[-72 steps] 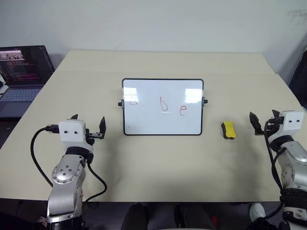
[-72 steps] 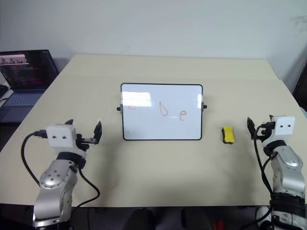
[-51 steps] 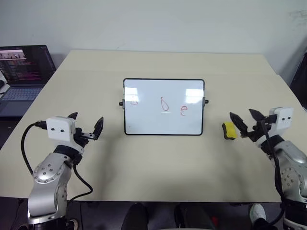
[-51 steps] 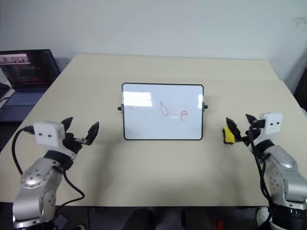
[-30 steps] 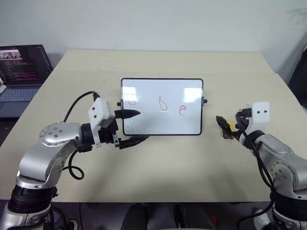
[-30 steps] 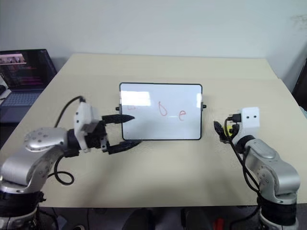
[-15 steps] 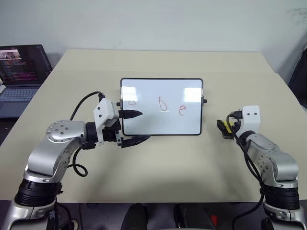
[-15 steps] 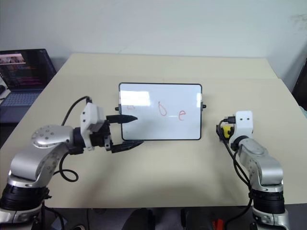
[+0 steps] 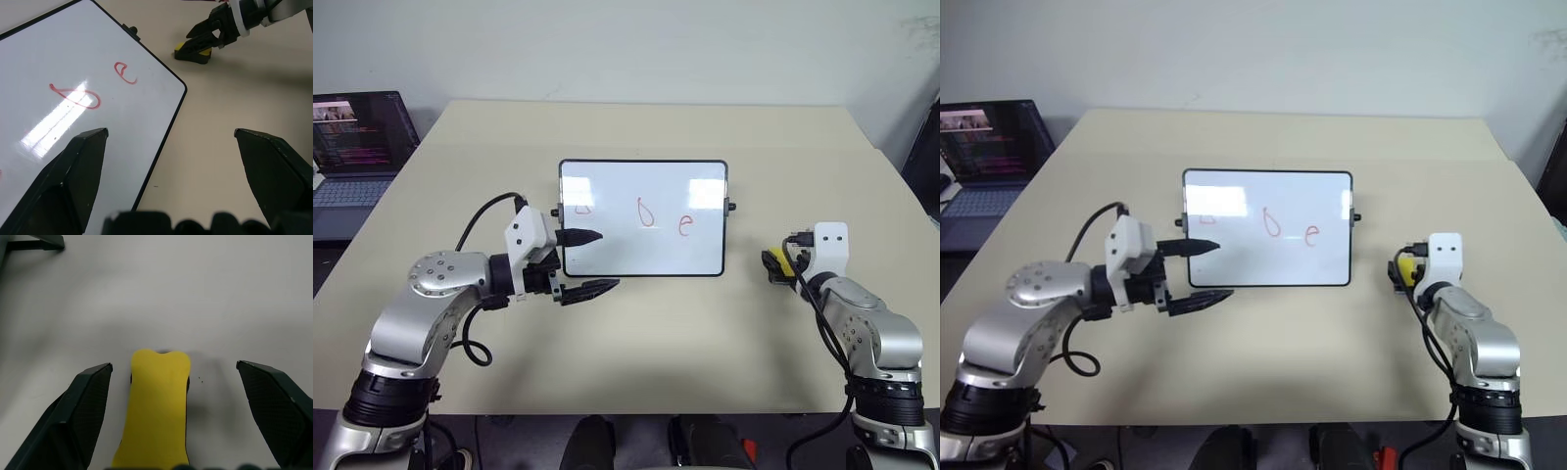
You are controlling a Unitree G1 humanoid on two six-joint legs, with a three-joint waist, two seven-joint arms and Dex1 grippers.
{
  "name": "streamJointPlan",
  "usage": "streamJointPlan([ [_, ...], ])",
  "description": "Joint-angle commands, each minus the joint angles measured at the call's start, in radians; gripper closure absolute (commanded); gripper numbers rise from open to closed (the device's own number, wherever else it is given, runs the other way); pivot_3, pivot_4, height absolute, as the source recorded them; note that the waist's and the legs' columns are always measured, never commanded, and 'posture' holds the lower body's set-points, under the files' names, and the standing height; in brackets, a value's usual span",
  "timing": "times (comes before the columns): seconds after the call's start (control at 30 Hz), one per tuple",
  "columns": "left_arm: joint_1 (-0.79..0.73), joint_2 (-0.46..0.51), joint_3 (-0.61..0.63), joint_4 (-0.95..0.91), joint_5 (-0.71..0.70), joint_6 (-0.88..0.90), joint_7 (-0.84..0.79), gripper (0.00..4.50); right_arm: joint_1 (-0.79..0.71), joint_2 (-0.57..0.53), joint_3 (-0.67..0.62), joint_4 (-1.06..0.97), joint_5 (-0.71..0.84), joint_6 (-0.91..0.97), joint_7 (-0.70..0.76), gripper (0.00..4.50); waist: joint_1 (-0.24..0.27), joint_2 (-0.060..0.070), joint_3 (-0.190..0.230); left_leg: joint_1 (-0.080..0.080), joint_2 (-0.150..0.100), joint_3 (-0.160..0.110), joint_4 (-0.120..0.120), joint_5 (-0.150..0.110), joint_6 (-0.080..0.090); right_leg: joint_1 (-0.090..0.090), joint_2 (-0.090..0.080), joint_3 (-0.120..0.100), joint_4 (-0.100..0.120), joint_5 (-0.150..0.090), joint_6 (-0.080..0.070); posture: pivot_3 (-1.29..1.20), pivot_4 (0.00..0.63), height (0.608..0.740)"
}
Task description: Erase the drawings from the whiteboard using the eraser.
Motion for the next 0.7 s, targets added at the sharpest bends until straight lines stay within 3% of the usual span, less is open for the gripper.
streamJointPlan([
  [0.03,0.003,0.002,0.011,-0.041,-0.004,-0.012,-0.001,0.0,0.005,0.003,-0.018,-0.002,-0.008,-0.019,0.007,0.42,0.0,0.0,0.0,0.0,0.0,0.0,0.0,0.0,0.0,0.0,0.0,0.0,0.0,0.0,0.0,0.0,0.15,0.74],
  [0.33,0.014,0.004,0.015,-0.044,-0.003,-0.015,0.003,0.0,-0.002,0.001,-0.014,0.021,-0.017,-0.018,0.025,3.37,0.0,0.0,0.0,0.0,0.0,0.0,0.0,0.0,0.0,0.0,0.0,0.0,0.0,0.0,0.0,0.0,0.15,0.74],
  [0.7,0.113,-0.014,0.095,-0.086,0.002,0.02,0.133,0.0,0.054,-0.032,0.005,-0.101,-0.004,-0.036,0.106,3.41,0.0,0.0,0.0,0.0,0.0,-0.001,0.0,0.0,0.0,0.0,0.0,0.0,0.0,0.0,0.0,0.0,0.15,0.74],
])
